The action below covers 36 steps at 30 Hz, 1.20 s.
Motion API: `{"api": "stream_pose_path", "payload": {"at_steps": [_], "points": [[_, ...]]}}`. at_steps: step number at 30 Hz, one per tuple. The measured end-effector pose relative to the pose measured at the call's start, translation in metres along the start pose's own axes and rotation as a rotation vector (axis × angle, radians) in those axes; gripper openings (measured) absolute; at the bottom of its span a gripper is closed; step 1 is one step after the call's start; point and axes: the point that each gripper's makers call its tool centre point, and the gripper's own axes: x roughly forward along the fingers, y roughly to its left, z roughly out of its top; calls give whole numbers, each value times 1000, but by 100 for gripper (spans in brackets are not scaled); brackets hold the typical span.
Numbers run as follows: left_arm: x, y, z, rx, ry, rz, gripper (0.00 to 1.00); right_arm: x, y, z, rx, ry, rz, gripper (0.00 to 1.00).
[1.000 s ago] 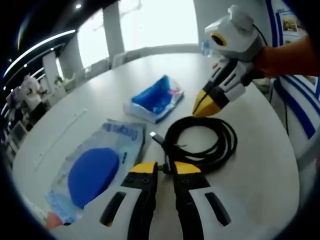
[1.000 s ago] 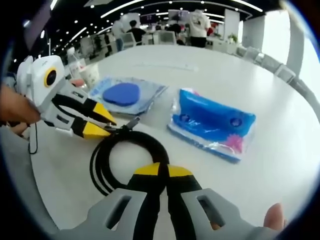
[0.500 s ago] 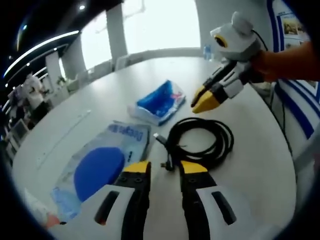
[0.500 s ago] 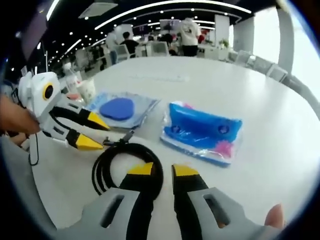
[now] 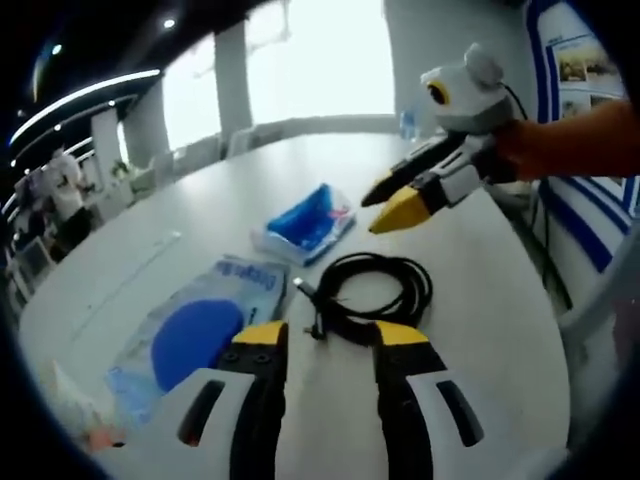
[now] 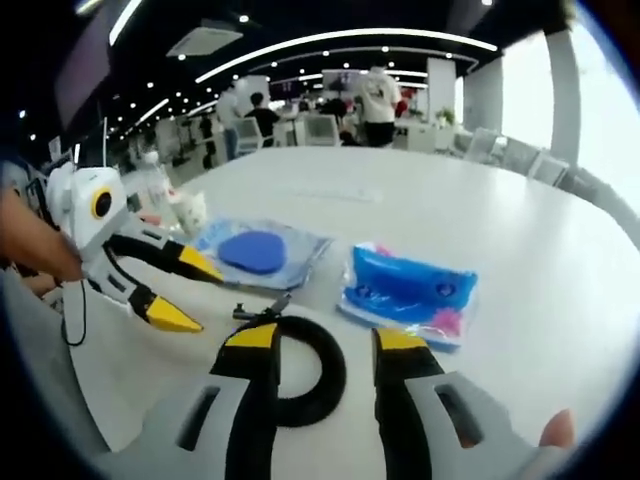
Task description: Arrange the tabletop items into an orderly group along one side of the table until the central work area is clear of visible clutter.
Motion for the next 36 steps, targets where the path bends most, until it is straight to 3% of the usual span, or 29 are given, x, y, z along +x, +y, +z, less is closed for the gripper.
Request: {"api": "stream_pose_path", "payload": {"at_steps": [10, 22, 27, 30, 34, 36], "points": [[-19, -13, 14, -49, -84, -44, 50, -16, 13, 5, 4, -43, 1, 51], [-82, -21, 34, -122, -222, -65, 70, -41, 39, 23, -46, -90, 1, 66], [-112, -17, 30, -144, -238, -40, 80, -49, 55, 33, -61, -116, 15, 73], [-127, -13, 30, -158, -251, -11, 87, -52, 61, 35, -65, -121, 8, 85], [-155, -10, 33, -161, -273, 29, 93, -58, 73, 39, -64, -133, 8, 91], [-169, -9, 34, -151, -282, 53, 97, -63, 78, 43, -60, -145, -6, 99]]}}
